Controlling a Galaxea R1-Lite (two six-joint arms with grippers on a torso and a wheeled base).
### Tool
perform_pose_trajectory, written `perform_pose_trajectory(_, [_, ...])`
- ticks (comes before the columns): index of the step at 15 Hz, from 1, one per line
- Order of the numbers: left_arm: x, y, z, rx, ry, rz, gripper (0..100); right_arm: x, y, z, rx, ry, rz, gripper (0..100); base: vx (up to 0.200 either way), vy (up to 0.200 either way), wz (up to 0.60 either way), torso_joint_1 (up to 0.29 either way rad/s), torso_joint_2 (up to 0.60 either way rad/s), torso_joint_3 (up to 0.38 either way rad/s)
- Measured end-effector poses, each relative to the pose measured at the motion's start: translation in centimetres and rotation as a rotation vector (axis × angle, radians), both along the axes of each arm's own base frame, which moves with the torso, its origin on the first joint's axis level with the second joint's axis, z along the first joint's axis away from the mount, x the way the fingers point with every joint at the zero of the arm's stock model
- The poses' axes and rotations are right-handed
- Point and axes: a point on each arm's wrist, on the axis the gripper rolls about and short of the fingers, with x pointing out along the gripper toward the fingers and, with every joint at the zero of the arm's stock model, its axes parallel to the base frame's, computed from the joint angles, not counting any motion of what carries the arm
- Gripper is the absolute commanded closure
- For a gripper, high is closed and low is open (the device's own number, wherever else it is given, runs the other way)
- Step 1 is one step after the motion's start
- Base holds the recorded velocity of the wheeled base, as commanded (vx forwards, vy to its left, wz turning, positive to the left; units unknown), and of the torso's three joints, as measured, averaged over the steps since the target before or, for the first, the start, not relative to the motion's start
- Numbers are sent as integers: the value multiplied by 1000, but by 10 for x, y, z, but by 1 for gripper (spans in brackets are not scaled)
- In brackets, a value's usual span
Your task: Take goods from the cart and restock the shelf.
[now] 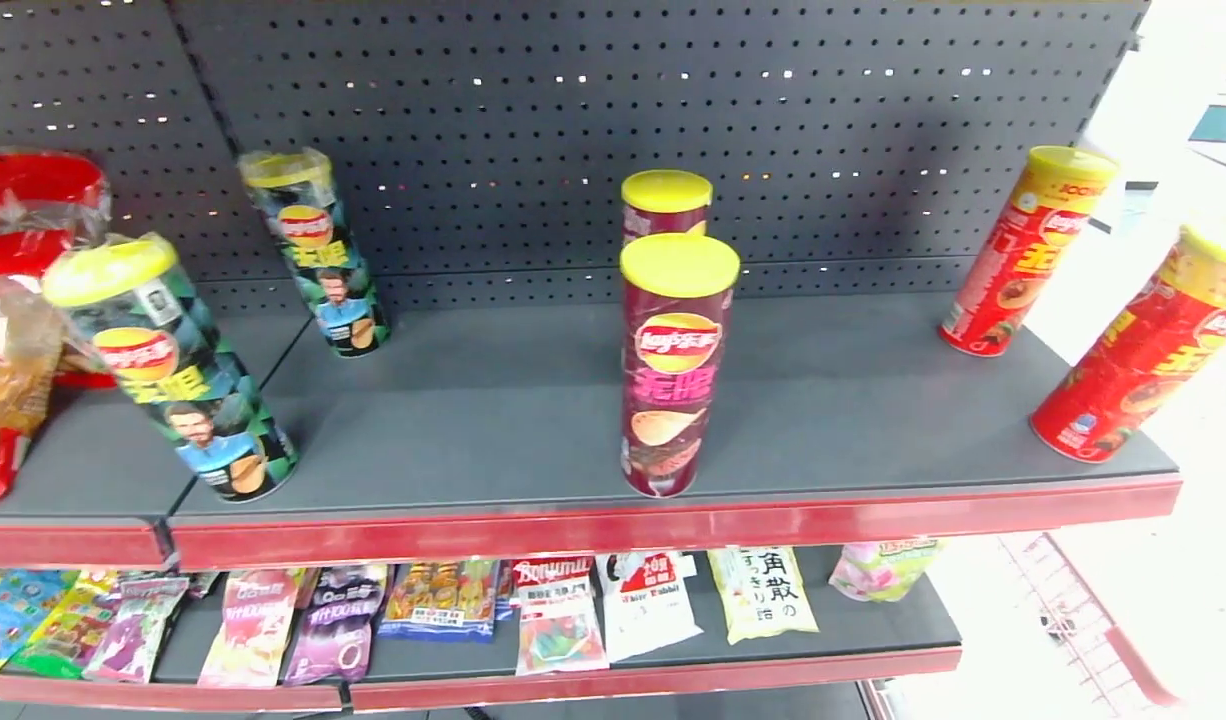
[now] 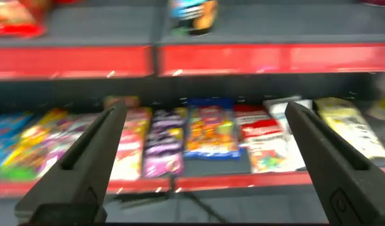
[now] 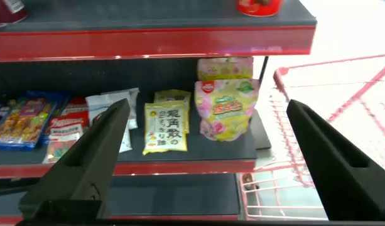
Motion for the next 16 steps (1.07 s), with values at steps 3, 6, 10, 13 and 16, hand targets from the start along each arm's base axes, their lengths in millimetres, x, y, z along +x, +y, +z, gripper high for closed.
perform_pose_trajectory(3, [0,0,0,0,0,1,0,0,0,0,0,1,0,0,0,0,0,0,0,0])
perform_pose_trajectory(6, [0,0,0,0,1,1,0,0,0,0,0,1,0,0,0,0,0,0,0,0])
perform_pose_trajectory(10, [0,0,0,0,1,1,0,0,0,0,0,1,0,0,0,0,0,0,0,0])
perform_pose_trajectory(13, [0,0,0,1,1,1,0,0,0,0,-1,1,-4,0,0,0,0,0,0,0])
perform_pose_trajectory(16, [0,0,0,1,0,1,0,0,0,0,-3,1,-4,0,0,0,0,0,0,0])
